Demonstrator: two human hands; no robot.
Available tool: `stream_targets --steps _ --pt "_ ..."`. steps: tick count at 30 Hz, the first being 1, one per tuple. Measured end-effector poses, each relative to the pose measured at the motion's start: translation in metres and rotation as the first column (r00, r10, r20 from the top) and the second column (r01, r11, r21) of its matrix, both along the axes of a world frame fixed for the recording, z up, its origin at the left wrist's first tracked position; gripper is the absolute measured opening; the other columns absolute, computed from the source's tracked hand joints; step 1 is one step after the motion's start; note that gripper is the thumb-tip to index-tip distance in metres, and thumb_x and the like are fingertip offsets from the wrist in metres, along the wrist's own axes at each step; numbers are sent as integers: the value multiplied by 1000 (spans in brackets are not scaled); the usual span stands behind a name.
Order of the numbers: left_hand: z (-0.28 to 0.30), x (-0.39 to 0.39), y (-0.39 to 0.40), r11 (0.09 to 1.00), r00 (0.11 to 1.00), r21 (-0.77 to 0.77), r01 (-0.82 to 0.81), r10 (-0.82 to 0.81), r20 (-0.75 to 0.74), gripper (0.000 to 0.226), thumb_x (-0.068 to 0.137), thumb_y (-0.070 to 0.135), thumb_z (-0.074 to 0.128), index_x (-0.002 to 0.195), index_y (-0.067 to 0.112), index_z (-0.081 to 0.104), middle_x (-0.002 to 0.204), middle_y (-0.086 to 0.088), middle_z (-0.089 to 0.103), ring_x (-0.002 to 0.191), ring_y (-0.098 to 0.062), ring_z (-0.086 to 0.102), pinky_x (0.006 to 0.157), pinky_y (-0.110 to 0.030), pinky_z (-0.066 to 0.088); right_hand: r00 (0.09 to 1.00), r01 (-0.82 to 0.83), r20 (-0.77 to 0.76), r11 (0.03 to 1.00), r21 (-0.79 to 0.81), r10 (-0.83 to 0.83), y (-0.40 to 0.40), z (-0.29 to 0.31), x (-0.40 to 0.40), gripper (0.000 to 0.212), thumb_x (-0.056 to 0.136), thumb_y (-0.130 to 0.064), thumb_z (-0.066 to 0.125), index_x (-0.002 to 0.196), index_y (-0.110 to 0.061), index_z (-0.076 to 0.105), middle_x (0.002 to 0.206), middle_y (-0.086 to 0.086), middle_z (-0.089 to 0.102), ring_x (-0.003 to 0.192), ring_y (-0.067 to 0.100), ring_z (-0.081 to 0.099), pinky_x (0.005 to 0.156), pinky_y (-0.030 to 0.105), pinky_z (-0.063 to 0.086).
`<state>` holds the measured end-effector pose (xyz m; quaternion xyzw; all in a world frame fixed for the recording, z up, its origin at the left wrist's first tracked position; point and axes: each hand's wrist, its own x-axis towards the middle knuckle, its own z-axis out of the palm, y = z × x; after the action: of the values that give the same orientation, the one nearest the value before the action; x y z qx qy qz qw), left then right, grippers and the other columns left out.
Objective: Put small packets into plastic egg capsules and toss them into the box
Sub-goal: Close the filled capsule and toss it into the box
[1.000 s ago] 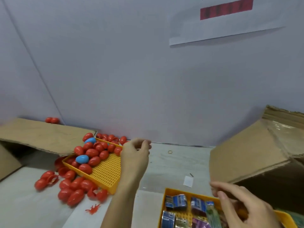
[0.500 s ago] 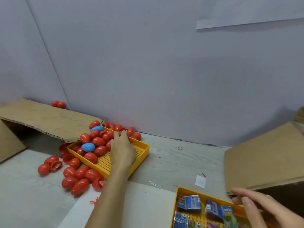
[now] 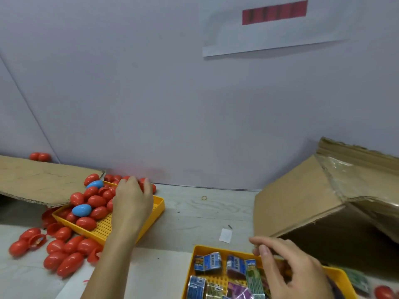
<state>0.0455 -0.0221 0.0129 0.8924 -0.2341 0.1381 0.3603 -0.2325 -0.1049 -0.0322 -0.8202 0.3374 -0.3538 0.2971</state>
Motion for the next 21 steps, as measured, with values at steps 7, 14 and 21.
stream_targets --steps 7,14,21 --pt "36 -102 -27 891 897 -321 320 -395 -201 10 97 18 55 101 22 63 80 6 67 70 -19 71 56 -24 55 999 -42 2 998 56 42 0 6 -2 33 89 -25 62 81 -56 53 80 -16 63 97 -19 49 67 6 47" --pt "12 -172 -21 724 688 -655 217 -590 -423 22 80 6 76 89 24 66 87 -3 70 70 -18 74 63 -22 59 1000 -19 2 996 84 19 2 9 -3 32 91 -28 60 79 -57 49 84 -18 61 87 -9 57 70 6 45" --pt "-7 -161 -10 645 541 -755 120 -680 -495 34 102 18 46 81 20 73 62 -13 66 49 -25 60 45 -26 51 999 -9 37 998 70 6 1 3 -3 32 89 -24 62 81 -54 58 81 -14 65 95 -15 51 68 7 48"
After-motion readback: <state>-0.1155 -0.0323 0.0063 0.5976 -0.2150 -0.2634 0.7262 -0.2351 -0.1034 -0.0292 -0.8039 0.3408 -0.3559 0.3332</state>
